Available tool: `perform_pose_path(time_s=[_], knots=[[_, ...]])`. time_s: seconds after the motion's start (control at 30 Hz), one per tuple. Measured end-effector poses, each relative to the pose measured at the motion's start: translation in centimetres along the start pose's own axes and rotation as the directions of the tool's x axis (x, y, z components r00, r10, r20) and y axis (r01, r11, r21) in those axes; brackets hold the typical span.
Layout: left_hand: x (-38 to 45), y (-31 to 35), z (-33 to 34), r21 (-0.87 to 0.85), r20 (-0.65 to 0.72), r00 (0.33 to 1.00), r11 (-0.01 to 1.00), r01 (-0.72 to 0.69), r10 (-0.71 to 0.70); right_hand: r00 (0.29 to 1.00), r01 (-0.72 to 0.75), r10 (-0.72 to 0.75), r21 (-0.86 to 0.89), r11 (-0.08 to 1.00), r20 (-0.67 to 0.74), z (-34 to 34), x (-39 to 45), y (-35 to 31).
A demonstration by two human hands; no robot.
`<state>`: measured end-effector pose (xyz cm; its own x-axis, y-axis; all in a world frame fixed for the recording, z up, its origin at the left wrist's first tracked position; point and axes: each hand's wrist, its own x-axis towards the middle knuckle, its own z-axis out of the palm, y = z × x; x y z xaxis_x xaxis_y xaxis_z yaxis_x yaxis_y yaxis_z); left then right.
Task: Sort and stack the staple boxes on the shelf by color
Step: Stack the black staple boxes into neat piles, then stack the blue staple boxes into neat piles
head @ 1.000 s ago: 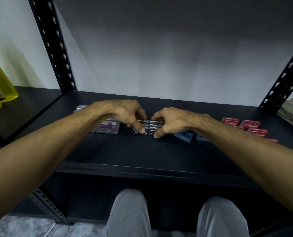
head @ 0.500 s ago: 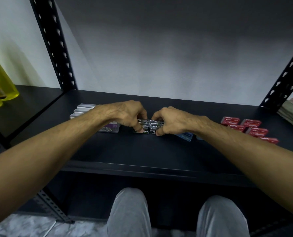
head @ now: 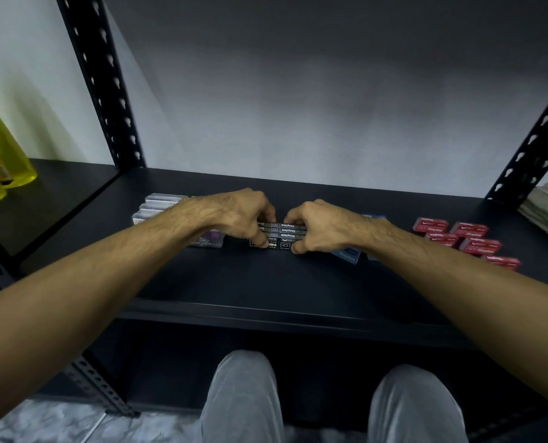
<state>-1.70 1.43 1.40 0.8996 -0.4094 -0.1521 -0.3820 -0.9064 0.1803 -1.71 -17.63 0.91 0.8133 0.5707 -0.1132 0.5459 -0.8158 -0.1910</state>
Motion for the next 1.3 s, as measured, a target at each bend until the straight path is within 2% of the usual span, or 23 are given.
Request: perform_pose_path(time_s=[0.23,0.43,0.6,0.87,1.07,1.3], knots=[[-0.5,0.3,-0.4,0.000,0.019,1.000,1.000,0.012,-0.012,0.999,-0.030,0.030,0.019,0.999,-0.020,-0.9,-0.6,0.4],[-0.5,1.8,-1.7,-0.116,-0.178,0.984,0.992,-0.053,0.032,0.986,-0.097,0.112,0.121,0.988,-0.126,-4.0,-3.2,2.2],[0.6,5.0,-1.5,-0.126,-0.259,0.956,0.976,-0.178,0.140,0.975,-0.143,0.155,0.087,0.986,-0.156,-5.3,-5.8,4.7],[3.0,10.0,0.9,0.055,-0.164,0.948,0.962,-0.268,0.274,0.969,-0.218,0.220,0.029,0.975,-0.116,-4.3,-10.2,8.1],[4.1,10.8,2.1,0.088,-0.077,0.960,0.961,-0.262,0.268,0.964,-0.250,0.252,0.034,0.968,-0.084,-2.6,-11.7,9.4],[4.1,11.2,2.4,0.080,-0.089,0.964,0.967,-0.244,0.250,0.969,-0.222,0.226,0.051,0.974,-0.096,-1.3,-11.5,9.5]])
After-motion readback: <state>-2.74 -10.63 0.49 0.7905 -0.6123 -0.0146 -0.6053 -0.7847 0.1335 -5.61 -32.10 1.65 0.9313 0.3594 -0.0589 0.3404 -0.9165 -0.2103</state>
